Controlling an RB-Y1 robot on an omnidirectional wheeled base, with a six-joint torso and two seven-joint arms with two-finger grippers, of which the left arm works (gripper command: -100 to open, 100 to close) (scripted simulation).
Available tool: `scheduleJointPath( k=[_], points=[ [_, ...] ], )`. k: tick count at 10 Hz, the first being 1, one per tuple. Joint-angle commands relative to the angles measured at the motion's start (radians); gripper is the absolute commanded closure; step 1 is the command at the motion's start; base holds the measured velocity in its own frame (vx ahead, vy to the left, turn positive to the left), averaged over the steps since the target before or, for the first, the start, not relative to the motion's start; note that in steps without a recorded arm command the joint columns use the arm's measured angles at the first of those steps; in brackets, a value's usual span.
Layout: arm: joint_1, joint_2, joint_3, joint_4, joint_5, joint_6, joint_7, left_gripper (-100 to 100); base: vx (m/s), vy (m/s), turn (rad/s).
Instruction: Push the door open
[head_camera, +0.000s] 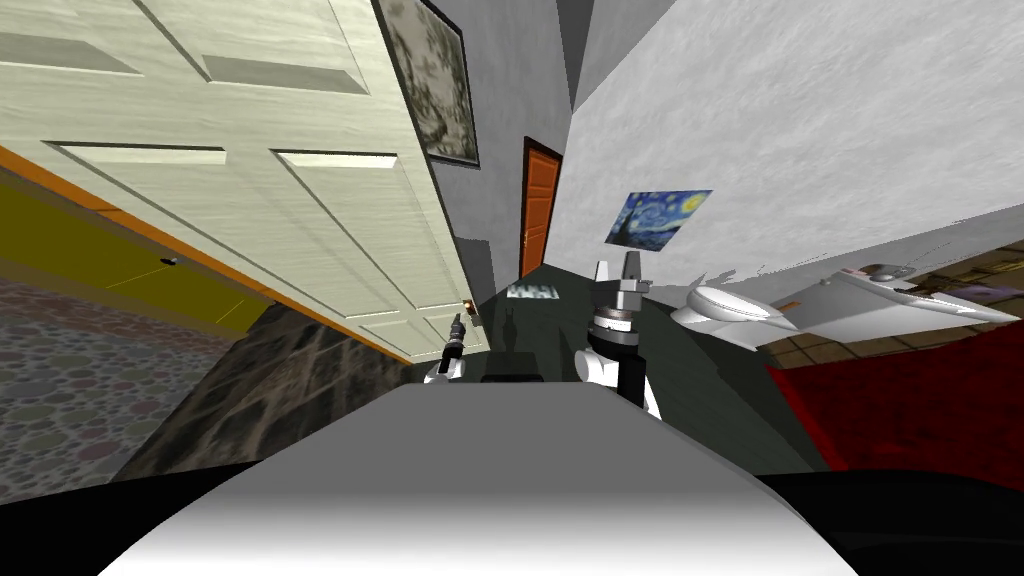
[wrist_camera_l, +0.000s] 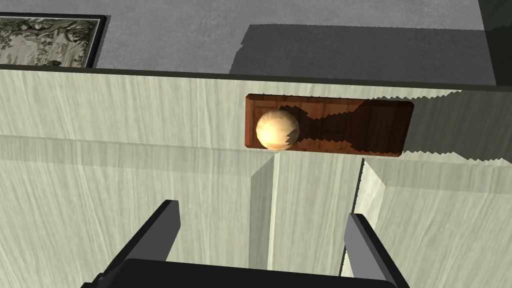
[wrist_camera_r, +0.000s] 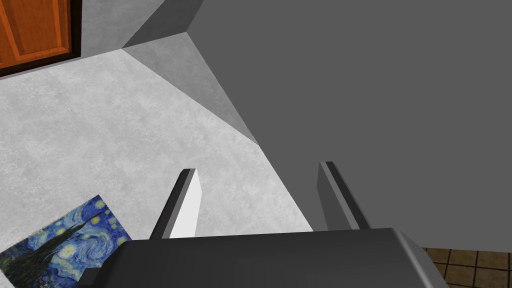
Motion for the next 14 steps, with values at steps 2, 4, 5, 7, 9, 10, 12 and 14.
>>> scheduleJointPath(
  k=[2, 4, 5, 7, 9, 10, 12, 14],
  points=[
    [-0.002, -0.002, -0.002, 0.000, -0.001, -0.001, 0.001, -100, -0.159, -0.050, 0.018],
    [-0.001, -0.002, 0.002, 0.002, 0.001, -0.007, -0.001, -100, 0.145, 0.042, -0.031],
    [0.000, -0.002, 0.004, 0.004, 0.002, -0.010, -0.003, -100, 0.231, 0.004, -0.027],
    [0.001, -0.003, 0.009, 0.008, 0.005, -0.019, -0.006, -100, 0.272, 0.030, -0.033],
    [0.002, -0.005, 0.014, 0.011, 0.007, -0.026, -0.009, -100, 0.247, 0.051, -0.034],
    [0.001, -0.004, 0.012, 0.011, 0.007, -0.024, -0.008, -100, 0.104, 0.003, 0.013],
    [0.001, -0.004, 0.012, 0.011, 0.007, -0.024, -0.008, 100, -0.030, 0.000, -0.011],
    [0.001, -0.004, 0.012, 0.011, 0.007, -0.024, -0.008, 100, -0.023, -0.001, 0.000]
  ],
)
